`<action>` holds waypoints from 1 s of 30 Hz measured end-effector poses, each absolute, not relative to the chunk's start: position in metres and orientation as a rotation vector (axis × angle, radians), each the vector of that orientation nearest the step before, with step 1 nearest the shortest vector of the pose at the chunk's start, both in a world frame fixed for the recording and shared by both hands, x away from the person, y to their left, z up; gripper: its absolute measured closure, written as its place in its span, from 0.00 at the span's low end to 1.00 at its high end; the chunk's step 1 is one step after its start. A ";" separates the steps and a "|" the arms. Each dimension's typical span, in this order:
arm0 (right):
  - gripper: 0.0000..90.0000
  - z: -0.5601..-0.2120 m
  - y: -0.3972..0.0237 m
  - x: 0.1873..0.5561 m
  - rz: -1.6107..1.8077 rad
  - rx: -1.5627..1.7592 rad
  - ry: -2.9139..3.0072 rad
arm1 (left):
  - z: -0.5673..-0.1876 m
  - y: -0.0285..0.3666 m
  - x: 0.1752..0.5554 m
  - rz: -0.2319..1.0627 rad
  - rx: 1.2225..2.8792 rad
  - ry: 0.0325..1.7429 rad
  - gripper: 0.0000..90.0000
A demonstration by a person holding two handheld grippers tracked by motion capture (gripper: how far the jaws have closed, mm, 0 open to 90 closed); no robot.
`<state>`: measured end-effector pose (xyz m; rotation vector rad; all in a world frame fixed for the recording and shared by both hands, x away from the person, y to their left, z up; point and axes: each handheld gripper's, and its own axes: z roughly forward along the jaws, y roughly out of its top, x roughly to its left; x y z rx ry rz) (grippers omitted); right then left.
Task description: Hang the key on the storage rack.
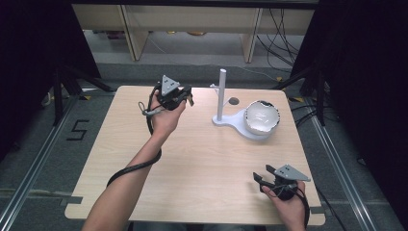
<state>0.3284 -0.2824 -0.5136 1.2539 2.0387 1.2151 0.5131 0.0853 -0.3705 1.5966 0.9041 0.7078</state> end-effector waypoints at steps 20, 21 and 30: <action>0.43 -0.513 -0.282 0.328 1.215 1.255 2.042 | -0.372 0.063 0.523 0.735 1.553 0.850 0.99; 0.43 -0.513 -0.282 0.327 1.216 1.280 2.040 | -0.373 0.062 0.524 0.731 1.548 0.848 0.99; 0.43 -0.513 -0.283 0.328 1.217 1.258 2.040 | -0.372 0.047 0.529 0.710 1.538 0.843 0.99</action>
